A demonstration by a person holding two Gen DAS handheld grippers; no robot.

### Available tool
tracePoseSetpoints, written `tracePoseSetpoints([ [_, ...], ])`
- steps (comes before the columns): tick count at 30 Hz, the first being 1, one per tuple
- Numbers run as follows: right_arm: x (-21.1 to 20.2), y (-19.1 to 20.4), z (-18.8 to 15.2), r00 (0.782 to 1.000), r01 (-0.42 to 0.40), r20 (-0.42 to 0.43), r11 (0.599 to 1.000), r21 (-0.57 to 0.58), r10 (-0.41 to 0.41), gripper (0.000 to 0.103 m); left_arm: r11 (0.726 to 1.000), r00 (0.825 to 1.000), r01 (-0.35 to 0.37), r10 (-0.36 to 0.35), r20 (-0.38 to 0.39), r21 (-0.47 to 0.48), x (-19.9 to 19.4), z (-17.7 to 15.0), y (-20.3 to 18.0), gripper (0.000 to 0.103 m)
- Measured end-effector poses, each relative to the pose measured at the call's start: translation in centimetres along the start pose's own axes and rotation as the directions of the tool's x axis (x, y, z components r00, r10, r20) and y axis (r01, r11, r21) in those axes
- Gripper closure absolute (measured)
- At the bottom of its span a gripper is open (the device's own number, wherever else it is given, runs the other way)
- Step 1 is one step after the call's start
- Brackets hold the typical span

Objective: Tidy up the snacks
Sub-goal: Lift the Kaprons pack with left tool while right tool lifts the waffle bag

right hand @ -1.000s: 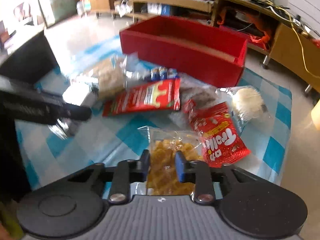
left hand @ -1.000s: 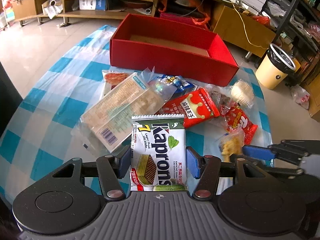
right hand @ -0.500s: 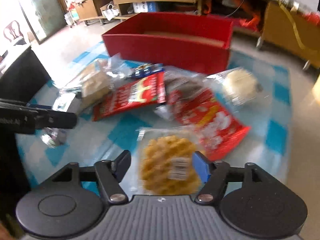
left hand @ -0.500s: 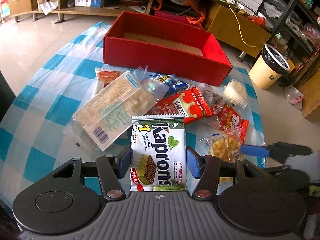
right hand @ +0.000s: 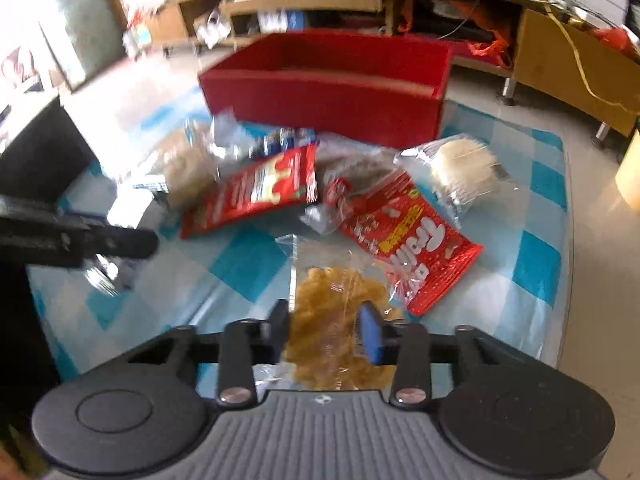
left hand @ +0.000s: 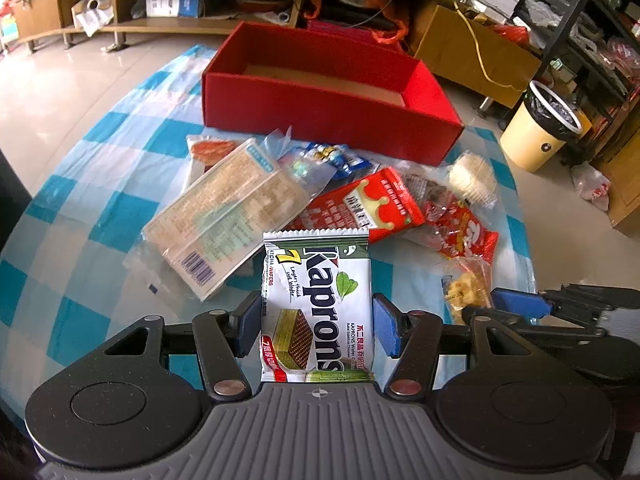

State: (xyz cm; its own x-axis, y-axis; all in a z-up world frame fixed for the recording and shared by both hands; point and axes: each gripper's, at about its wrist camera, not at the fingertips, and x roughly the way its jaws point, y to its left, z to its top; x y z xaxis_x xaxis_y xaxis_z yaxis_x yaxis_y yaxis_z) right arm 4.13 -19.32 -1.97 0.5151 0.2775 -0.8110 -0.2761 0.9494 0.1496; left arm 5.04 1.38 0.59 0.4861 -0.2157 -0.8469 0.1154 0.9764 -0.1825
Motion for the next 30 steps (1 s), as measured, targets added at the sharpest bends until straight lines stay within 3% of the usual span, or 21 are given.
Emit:
tracePoseSetpoints([
  [6, 0.5, 0.3, 0.1, 1.0, 0.018, -0.014, 1.0, -0.021, -0.018, 0.076, 1.0, 1.0, 0.005, -0.005, 0.003, 0.013, 0.0, -0.1, -0.4, 0.038],
  [8, 0.7, 0.0, -0.2, 0.999, 0.044, -0.009, 0.999, -0.029, -0.045, 0.065, 1.0, 1.0, 0.012, -0.012, -0.003, 0.001, -0.1, 0.0, -0.2, 0.038],
  [10, 0.8, -0.4, -0.3, 0.995, 0.099, -0.021, 0.995, -0.03, -0.1, 0.029, 1.0, 1.0, 0.024, -0.024, -0.001, -0.003, -0.2, 0.0, -0.1, 0.038],
  [12, 0.4, -0.4, -0.5, 0.99, 0.142, 0.016, 0.988, -0.06, -0.142, 0.028, 0.999, 0.999, 0.033, -0.033, -0.001, -0.001, -0.3, 0.1, -0.1, 0.038],
  [15, 0.8, -0.1, -0.8, 0.975, 0.223, 0.028, 0.966, -0.127, -0.222, 0.011, 0.999, 0.999, 0.048, -0.048, -0.005, -0.002, -0.4, 0.1, 0.0, 0.038],
  [16, 1.3, -0.2, -0.9, 0.976, 0.215, 0.009, 0.966, -0.14, -0.216, 0.009, 0.999, 0.999, 0.054, -0.054, -0.006, -0.003, -0.4, 0.0, 0.1, 0.038],
  [19, 3.3, -0.4, -0.9, 0.986, 0.139, -0.076, 0.985, -0.104, -0.148, 0.009, 0.997, 0.997, 0.071, -0.071, -0.01, -0.002, -0.4, 0.1, 0.0, 0.038],
  [21, 5.1, -0.7, -0.9, 0.977, 0.151, -0.139, 0.986, -0.073, -0.16, 0.014, 0.998, 0.998, 0.068, -0.067, -0.011, 0.01, -0.2, 0.1, -0.3, 0.038],
  [24, 4.4, -1.6, -0.7, 0.98, 0.146, -0.133, 0.989, -0.008, -0.146, 0.025, 0.999, 0.999, 0.048, -0.047, -0.024, 0.019, 0.3, -0.1, -0.4, 0.038],
  [30, 1.0, -0.5, -1.1, 0.991, 0.116, -0.059, 0.993, -0.014, -0.117, 0.027, 0.999, 0.999, 0.047, -0.046, -0.028, 0.024, 0.2, -0.2, -0.6, 0.038],
])
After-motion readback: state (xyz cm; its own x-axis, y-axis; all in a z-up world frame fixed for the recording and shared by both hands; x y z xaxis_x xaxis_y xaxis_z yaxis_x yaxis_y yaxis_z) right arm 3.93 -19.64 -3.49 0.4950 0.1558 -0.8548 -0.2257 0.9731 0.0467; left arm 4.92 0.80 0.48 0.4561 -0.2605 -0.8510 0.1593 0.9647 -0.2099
